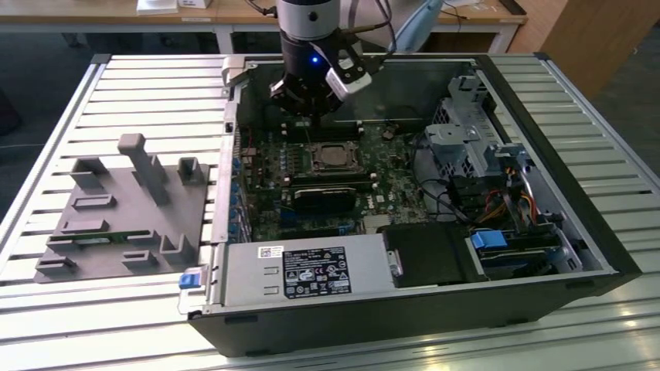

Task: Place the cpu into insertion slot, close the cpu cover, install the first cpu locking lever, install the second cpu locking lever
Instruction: 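Install the first cpu locking lever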

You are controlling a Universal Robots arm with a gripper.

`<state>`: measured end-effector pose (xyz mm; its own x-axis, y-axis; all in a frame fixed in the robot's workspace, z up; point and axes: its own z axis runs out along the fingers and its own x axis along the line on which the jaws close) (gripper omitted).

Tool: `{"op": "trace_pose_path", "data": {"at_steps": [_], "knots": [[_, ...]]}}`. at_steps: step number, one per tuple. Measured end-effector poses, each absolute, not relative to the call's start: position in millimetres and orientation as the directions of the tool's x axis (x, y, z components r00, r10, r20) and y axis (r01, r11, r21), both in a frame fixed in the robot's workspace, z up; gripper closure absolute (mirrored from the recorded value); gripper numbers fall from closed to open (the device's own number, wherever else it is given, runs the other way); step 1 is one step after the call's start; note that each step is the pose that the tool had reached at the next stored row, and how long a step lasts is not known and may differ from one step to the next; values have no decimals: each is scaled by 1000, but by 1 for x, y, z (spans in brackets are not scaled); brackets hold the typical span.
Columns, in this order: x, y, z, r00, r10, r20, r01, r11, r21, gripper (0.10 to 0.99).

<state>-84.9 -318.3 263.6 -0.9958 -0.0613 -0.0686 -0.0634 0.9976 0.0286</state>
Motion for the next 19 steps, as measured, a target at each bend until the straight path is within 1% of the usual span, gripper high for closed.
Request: {"op": "trace_pose_path", "data": {"at_steps": [5,14,19], "knots": [[-85,-313,263,-997,-55,-62,-57,998,29,980],[-87,-313,263,-999,-25,-43,-27,999,30,980],[-98,-313,262,-999,-25,-42,-27,999,30,980]]}}
